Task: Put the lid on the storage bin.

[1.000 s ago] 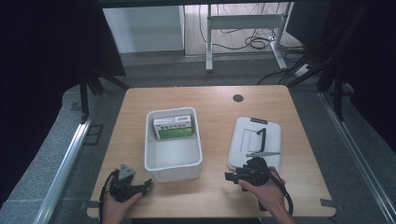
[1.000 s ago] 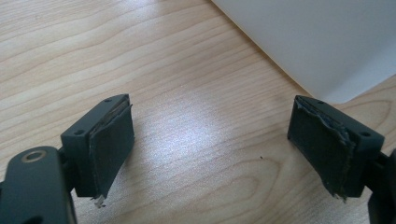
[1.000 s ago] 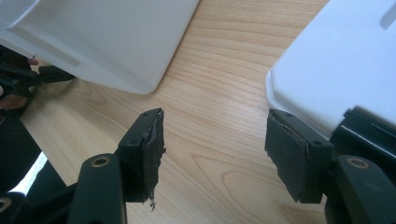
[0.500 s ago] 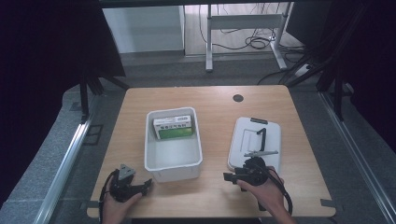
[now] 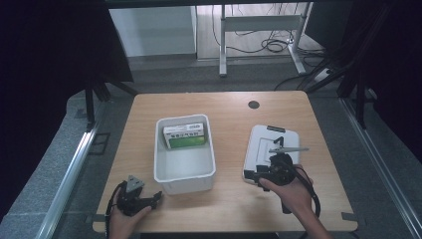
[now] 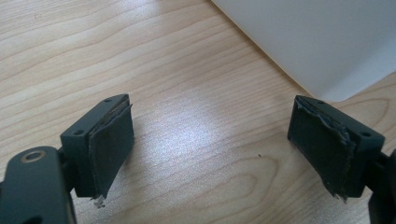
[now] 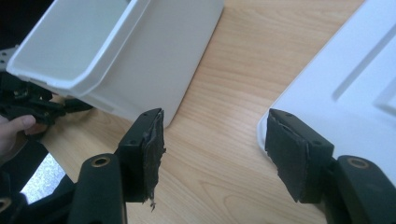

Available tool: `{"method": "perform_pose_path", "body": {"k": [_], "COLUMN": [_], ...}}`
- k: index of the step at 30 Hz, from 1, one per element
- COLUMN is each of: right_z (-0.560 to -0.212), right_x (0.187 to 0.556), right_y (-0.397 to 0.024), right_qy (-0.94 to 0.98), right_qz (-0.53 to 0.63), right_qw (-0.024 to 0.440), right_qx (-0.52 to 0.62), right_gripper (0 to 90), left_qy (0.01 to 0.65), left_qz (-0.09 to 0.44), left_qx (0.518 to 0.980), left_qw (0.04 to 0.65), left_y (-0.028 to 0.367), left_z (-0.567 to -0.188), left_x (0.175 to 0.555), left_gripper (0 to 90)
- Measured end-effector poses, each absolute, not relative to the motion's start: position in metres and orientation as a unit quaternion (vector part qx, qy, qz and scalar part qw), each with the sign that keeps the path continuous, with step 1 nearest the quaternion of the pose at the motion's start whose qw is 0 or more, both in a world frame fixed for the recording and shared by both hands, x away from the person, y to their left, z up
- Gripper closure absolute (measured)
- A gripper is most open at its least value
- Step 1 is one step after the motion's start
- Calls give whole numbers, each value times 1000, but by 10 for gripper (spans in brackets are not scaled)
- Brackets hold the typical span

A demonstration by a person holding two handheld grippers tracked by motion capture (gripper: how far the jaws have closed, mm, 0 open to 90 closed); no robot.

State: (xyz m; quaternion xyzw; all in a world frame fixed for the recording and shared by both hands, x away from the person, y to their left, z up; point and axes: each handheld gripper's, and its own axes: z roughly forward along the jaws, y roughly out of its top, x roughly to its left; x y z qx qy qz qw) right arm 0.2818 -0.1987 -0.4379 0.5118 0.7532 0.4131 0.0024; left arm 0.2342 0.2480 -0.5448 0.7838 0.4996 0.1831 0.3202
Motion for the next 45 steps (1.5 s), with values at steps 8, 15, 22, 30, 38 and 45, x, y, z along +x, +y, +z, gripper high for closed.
{"method": "perform_pose_path", "body": {"k": [8, 15, 22, 30, 38, 45], "right_z": [-426, -421, -415, -407, -402, -396], "right_x": [297, 312, 321, 331, 341, 353], "right_y": [-205, -214, -218, -220, -222, -221], "right_qy": [747, 736, 734, 731, 729, 728], "right_qz": [411, 406, 396, 386, 375, 359], "right_qw": [3, 6, 10, 17, 25, 32], "right_qx": [522, 542, 551, 562, 573, 583], "right_gripper": [376, 376, 377, 381, 382, 386], "left_qy": [503, 502, 501, 501, 501, 502], "left_qz": [184, 184, 185, 185, 185, 184], "left_qx": [782, 782, 783, 783, 783, 783], "left_qw": [320, 319, 318, 319, 318, 319], "left_y": [247, 247, 247, 247, 247, 247], "left_z": [-545, -545, -545, -545, -545, -545], "left_x": [236, 236, 236, 236, 236, 236], "left_gripper": [137, 137, 137, 137, 137, 137]}}
